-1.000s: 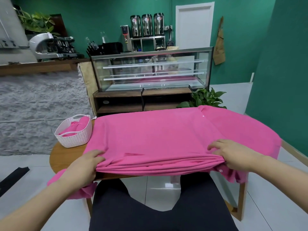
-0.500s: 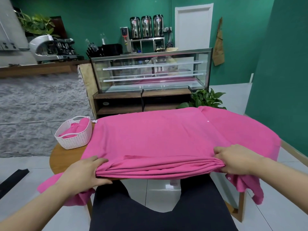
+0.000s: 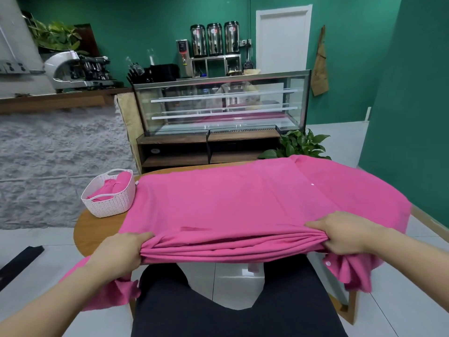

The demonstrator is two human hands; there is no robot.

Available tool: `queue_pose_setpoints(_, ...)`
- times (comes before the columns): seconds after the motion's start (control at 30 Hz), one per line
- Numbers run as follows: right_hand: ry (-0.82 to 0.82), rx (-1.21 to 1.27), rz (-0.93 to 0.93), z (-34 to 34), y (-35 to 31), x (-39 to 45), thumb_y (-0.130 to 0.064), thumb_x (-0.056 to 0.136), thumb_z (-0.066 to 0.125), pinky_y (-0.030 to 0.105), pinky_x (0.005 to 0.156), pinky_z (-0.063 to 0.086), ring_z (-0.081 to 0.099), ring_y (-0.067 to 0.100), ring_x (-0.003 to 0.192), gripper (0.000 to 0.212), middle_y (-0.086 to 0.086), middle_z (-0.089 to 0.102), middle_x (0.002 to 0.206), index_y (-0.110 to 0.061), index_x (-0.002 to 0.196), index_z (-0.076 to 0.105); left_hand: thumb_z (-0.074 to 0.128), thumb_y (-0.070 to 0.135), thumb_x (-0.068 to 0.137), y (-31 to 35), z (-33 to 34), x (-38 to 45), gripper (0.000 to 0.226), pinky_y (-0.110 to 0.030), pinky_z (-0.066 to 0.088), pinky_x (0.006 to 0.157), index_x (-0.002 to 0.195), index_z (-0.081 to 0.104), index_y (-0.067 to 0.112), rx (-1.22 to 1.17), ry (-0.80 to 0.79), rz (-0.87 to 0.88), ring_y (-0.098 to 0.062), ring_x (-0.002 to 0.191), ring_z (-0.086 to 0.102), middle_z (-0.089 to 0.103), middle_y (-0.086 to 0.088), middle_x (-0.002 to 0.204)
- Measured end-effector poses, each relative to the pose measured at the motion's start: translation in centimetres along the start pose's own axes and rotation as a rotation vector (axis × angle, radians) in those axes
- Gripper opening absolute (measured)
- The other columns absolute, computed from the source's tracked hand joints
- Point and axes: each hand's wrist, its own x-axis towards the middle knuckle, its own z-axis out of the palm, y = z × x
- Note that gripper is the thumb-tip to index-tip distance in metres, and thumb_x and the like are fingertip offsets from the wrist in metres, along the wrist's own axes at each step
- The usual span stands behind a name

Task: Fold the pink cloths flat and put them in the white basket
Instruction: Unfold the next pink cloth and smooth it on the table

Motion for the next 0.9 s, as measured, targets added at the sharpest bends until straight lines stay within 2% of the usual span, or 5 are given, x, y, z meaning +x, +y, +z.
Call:
queue_pose_setpoints(0.17, 0.000, 0.023, 0.030, -0.5, 0.0, -0.3, -0.061, 0.080, 0.050, 0.033, 0.072, 0.050, 0.057, 0.009, 0.067, 0.032, -0.008, 0.064, 0.074, -0.035, 0.097, 0.051, 0.057, 0.064, 0.071, -0.5, -0.2, -0.1, 0.036, -0.024, 0.041, 0.063, 0.092, 0.054, 0.036, -0.151, -0.016, 0.026, -0.011, 0.076, 0.055, 0.057, 0.017, 0.072)
queue_pose_setpoints(0.33, -0.111, 0.358, 0.118, -1.4, 0.0, -0.6, -0.088, 0.065, 0.058, 0.014, 0.068, 0.044, 0.058, -0.005, 0.069, 0.051, -0.024, 0.064, 0.074, -0.039, 0.081, 0.056, 0.040, 0.101, 0.058, -2.0, 0.5, 0.5, 0.084, -0.029, 0.048, 0.075, 0.086, 0.053, 0.022, -0.479, -0.092, 0.015, -0.007, 0.069, 0.057, 0.062, 0.006, 0.076)
queue_pose_setpoints(0.5, -0.014, 0.472, 0.131, -0.9, 0.4, 0.6, -0.084, 0.072, 0.043, 0.015, 0.070, 0.041, 0.047, -0.003, 0.066, 0.064, -0.012, 0.053, 0.080, -0.021, 0.086, 0.050, 0.050, 0.080, 0.079, -1.2, 0.5, 1.3, 0.056, -0.023, 0.041, 0.072, 0.080, 0.052, 0.025, -0.831, 0.025, 0.052, -0.006, 0.067, 0.048, 0.049, 0.009, 0.068)
queue_pose_setpoints(0.7, 0.081, 0.571, 0.208, -1.5, 1.2, 3.2, -0.059, 0.090, 0.045, 0.027, 0.074, 0.042, 0.049, 0.005, 0.068, 0.047, -0.001, 0.058, 0.079, -0.013, 0.086, 0.052, 0.054, 0.033, 0.099, -0.8, 0.3, 4.9, 0.022, -0.038, 0.041, 0.075, 0.079, 0.047, 0.028, -0.835, 0.111, -0.067, -0.005, 0.065, 0.046, 0.050, 0.015, 0.066)
queue_pose_setpoints(0.9, 0.186, 0.561, 0.301, -2.9, 3.1, 6.9, -0.026, 0.105, 0.043, 0.009, 0.086, 0.027, 0.051, 0.012, 0.115, 0.033, -0.007, 0.060, 0.126, -0.018, 0.133, 0.060, 0.061, 0.024, 0.096, -1.1, -1.5, 8.5, 0.022, -0.029, 0.040, 0.068, 0.085, 0.047, 0.012, -0.785, 0.171, -0.089, -0.014, 0.065, 0.045, 0.051, 0.000, 0.072)
